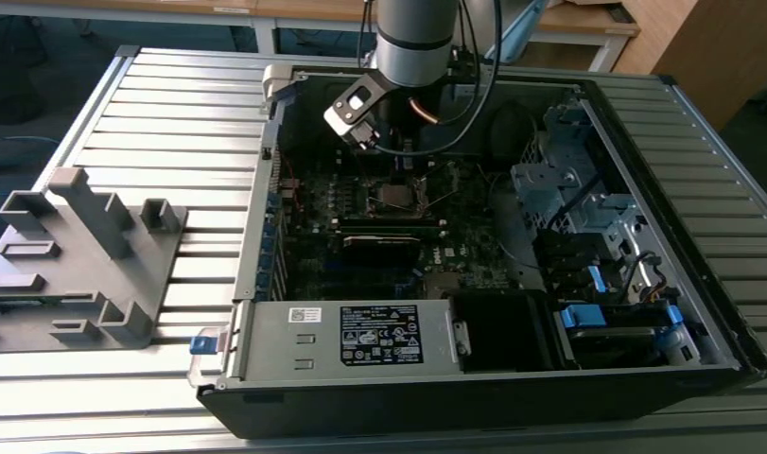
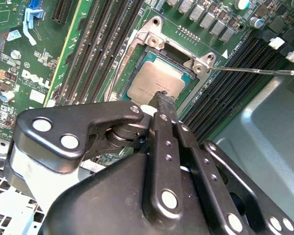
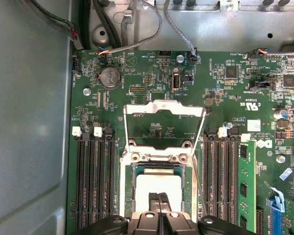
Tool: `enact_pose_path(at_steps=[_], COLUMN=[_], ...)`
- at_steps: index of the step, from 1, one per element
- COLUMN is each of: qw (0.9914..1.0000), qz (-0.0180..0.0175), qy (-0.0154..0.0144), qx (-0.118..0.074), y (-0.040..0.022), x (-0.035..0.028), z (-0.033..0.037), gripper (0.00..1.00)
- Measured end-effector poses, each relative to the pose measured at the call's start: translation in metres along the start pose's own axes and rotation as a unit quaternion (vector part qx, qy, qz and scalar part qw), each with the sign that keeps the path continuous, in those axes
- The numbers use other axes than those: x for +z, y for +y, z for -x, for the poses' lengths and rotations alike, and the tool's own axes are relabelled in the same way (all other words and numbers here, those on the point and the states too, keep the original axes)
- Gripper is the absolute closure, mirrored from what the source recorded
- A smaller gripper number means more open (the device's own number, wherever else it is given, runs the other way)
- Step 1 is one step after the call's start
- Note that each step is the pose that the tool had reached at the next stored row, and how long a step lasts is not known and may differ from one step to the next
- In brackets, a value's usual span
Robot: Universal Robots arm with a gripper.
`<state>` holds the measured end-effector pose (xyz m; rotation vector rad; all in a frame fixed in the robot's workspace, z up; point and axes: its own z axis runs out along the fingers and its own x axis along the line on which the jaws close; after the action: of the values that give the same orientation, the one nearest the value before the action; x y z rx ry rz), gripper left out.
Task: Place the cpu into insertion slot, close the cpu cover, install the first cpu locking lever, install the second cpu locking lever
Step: 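Close the cpu cover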
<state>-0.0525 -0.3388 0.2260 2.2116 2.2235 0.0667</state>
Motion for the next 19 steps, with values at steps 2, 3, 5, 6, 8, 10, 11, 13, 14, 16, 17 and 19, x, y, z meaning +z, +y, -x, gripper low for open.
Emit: enact_pose_path(at_steps=[2, 3, 5, 6, 8, 10, 11, 13, 14, 16, 17, 19], qw=[1.00000, 1.00000, 1.00000, 1.00000, 1.00000, 1.00000, 1.00000, 1.00000, 1.00000, 1.00000, 1.00000, 1.00000], qz=[-0.0001, -0.0001, 0.0000, 0.0000, 0.0000, 0.0000, 0.0000, 0.0000, 0.0001, 0.0000, 0.0000, -0.0001], qy=[-0.0002, -0.0001, 0.0000, 0.0000, 0.0000, 0.0000, 0.0000, 0.0001, 0.0001, 0.0000, 0.0000, -0.0001], qx=[0.000, 0.000, 0.000, 0.000, 0.000, 0.000, 0.000, 0.000, 0.000, 0.000, 0.000, 0.000], y=[0.0000, 0.0000, 0.0001, 0.0001, 0.0001, 0.0002, 0.0002, 0.0003, 0.0003, 0.0002, 0.0002, 0.0003], x=[-0.0007, -0.0012, -0.0026, -0.0032, -0.0046, -0.0062, -0.0070, -0.0073, -0.0073, -0.0076, -0.0077, -0.0081], z=[0.0000, 0.0000, -0.0001, -0.0001, -0.0001, -0.0002, -0.0002, -0.0002, -0.0002, -0.0002, -0.0002, -0.0002], gripper=[0.90, 0.90, 0.90, 0.90, 0.90, 0.90, 0.90, 0.90, 0.90, 0.90, 0.90, 0.90])
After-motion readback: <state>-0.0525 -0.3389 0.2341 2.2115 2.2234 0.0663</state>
